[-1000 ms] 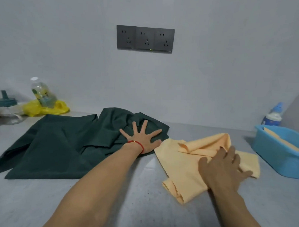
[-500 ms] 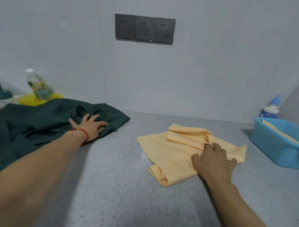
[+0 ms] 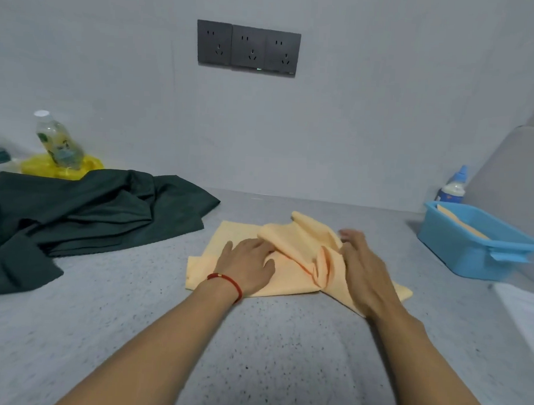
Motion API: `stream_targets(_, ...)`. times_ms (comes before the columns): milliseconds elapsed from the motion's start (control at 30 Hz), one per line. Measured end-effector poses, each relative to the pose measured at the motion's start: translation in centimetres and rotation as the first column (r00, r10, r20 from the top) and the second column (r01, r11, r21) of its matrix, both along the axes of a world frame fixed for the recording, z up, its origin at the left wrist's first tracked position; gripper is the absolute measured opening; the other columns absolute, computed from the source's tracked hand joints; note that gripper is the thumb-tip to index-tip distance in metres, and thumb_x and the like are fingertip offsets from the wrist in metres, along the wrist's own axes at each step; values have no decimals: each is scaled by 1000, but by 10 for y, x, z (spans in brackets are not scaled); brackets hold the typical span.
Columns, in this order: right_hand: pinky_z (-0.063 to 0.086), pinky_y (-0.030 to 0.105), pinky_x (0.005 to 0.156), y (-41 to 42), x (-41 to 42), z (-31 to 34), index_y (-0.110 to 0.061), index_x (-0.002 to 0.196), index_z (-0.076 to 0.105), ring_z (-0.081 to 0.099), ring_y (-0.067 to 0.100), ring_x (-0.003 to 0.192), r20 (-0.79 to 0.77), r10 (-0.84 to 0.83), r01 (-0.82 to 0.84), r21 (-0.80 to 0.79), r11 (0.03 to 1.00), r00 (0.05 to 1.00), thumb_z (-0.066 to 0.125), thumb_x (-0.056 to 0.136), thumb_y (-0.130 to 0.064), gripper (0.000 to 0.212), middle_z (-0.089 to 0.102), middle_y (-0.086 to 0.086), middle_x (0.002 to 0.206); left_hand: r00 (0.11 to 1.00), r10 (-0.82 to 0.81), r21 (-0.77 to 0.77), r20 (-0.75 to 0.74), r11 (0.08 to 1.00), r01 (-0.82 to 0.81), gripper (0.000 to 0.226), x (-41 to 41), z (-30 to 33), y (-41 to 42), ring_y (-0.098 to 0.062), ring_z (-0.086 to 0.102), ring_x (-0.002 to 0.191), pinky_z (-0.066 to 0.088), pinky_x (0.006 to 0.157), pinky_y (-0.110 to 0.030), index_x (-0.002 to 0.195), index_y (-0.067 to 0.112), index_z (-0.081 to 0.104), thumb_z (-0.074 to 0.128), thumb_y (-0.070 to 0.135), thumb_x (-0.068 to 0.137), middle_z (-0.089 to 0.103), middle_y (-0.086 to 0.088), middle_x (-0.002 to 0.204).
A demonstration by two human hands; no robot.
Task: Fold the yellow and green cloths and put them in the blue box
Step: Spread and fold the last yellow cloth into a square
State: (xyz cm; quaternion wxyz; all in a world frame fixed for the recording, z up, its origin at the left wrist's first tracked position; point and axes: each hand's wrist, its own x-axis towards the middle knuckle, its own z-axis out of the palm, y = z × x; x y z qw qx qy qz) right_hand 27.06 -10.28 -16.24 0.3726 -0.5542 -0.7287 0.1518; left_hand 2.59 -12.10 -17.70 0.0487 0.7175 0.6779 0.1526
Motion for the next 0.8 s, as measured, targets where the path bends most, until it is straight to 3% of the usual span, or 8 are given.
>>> stream_targets(67, 32, 46, 106, 3, 7, -2, -31, 125, 55, 54, 21, 116, 248, 11, 44, -217, 975, 969, 2, 98, -58, 65, 62, -7, 127, 1000, 17, -4, 4, 1000, -17, 46, 0, 1, -5, -16, 34, 144, 20, 120, -52, 147, 34, 44, 35, 40, 102, 41, 9, 156)
stream_targets(133, 16, 61, 117, 7, 13, -1, -24, 131, 60, 51, 22, 127, 454, -195, 304, -181, 935, 870, -1, 100, -56, 75, 60, -3, 137, 995, 89, -4, -32, 996, -89, 45, -2, 2, -9, -17, 37, 141, 22, 118, -53, 144, 34, 46, 34, 41, 102, 45, 8, 151)
stream_targets(233, 2, 69, 118, 10, 18, 0, -19, 144, 51, 41, 26, 140, 478, -383, 508, -162, 846, 791, 2, 101, -54, 74, 51, 4, 148, 980, 195, 42, -41, 980, -194, 36, -5, 4, -14, -20, 49, 125, 31, 108, -52, 122, 30, 58, 30, 38, 101, 58, 5, 128)
stream_targets(333, 14, 62, 119, 3, 7, 0, -25, 147, 45, 39, 25, 140, 385, -263, 285, 1, 959, 884, 14, 102, -54, 62, 48, 4, 150, 974, 226, 155, -6, 963, -222, 42, -3, 16, -17, -23, 50, 113, 37, 99, -47, 114, 27, 61, 28, 48, 99, 59, 1, 121)
stream_targets(433, 29, 53, 113, -1, -7, 0, -30, 147, 42, 46, 24, 131, 420, -94, 85, 40, 996, 903, 27, 95, -67, 66, 51, 1, 145, 989, 86, 203, -121, 977, -60, 55, 10, 23, -27, -22, 49, 98, 36, 85, -43, 116, 29, 58, 27, 66, 90, 58, 1, 110)
stream_targets(567, 36, 47, 111, 7, 1, -3, -25, 160, 20, 50, 29, 133, 494, -23, 40, -23, 999, 869, 49, 101, -45, 68, 52, 6, 149, 963, 6, 203, -270, 978, 51, 31, 19, 20, -29, -26, 57, 89, 36, 75, -39, 124, 23, 47, 40, 38, 97, 62, -1, 101)
stream_targets(700, 37, 44, 105, 4, -1, 3, -21, 145, 42, 51, 27, 120, 443, -269, 117, 342, 933, 855, 59, 96, -16, 52, 54, 7, 136, 978, 58, 327, -199, 945, 11, 22, 15, 22, -25, -28, 62, 85, 41, 80, -39, 123, 20, 40, 36, 33, 106, 66, 1, 93)
stream_targets(800, 41, 39, 84, -7, -27, 1, -27, 113, 54, 51, 20, 94, 470, -125, -125, 466, 876, 874, 62, 95, -36, 21, 55, -6, 107, 971, 117, 374, -208, 927, -31, 18, 12, 21, -22, -30, 53, 72, 34, 80, -39, 116, 21, 41, 33, 33, 106, 57, 4, 71)
